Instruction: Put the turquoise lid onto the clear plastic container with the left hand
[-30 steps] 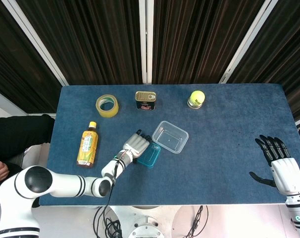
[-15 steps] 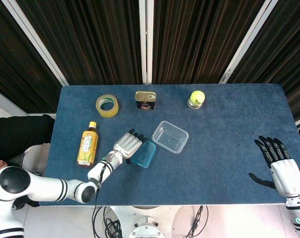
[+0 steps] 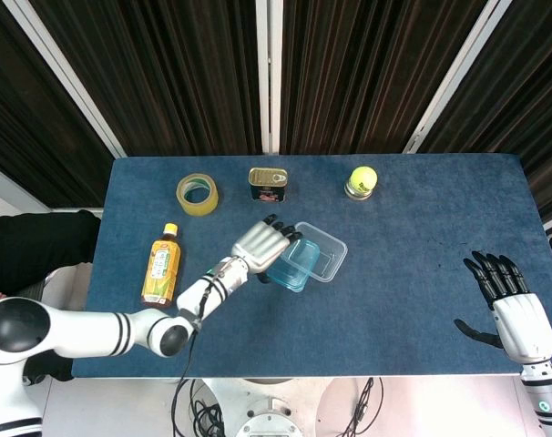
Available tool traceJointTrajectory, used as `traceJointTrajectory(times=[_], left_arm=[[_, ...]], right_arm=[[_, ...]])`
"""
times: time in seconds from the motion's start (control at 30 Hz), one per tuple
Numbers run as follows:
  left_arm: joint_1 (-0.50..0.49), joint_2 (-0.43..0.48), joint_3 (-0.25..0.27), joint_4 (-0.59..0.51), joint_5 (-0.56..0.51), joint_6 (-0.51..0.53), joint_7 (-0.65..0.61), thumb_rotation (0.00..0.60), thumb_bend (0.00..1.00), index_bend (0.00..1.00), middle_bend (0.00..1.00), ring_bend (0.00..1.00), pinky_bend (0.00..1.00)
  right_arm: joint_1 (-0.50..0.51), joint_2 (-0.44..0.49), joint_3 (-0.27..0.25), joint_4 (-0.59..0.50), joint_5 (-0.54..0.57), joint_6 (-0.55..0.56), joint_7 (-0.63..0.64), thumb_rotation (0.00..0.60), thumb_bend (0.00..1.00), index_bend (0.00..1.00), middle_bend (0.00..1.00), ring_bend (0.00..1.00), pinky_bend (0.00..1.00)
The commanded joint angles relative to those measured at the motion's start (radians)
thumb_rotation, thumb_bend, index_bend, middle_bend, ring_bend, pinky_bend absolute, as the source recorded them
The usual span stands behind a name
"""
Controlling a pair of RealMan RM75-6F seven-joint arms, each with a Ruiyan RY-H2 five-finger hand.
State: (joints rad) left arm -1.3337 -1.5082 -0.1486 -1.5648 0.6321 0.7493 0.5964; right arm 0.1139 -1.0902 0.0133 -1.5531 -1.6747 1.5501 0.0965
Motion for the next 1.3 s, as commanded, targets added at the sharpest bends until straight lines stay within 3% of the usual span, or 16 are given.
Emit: traceJointTrajectory(times=[0.03, 0.33, 0.67, 1.3], left_arm=[[-0.105, -0.089, -0.028, 0.114, -0.076, -0.068, 0.053, 0.600, 0.22, 0.37, 0.39, 0.26, 0.11], [-0.285, -0.204, 0.019, 0.312, -0.282, -0.135, 0.171, 0.600, 0.22, 0.37, 0.39, 0.26, 0.10], [-0.380, -0.240, 0.091, 0.379, -0.458, -0.159, 0.234, 0.600, 0.22, 0.36, 0.37, 0.25, 0.10], [-0.429, -0.251, 0.140, 0.446, -0.524, -0.204, 0.217, 0.600, 0.22, 0.36, 0.36, 0.25, 0.10]], right_arm=[[0.001, 0.007, 0.001, -0.007, 0.004, -0.004, -0.008, 0.600, 0.07, 0.00, 0.05, 0.00, 0.02], [0.004, 0.017, 0.007, -0.014, 0.024, -0.019, -0.004, 0.600, 0.07, 0.00, 0.05, 0.00, 0.02], [0.016, 0.013, 0.013, -0.001, 0.032, -0.039, 0.022, 0.600, 0.07, 0.00, 0.05, 0.00, 0.02], [0.011, 0.014, 0.015, 0.007, 0.043, -0.035, 0.030, 0.600, 0.07, 0.00, 0.05, 0.00, 0.02]])
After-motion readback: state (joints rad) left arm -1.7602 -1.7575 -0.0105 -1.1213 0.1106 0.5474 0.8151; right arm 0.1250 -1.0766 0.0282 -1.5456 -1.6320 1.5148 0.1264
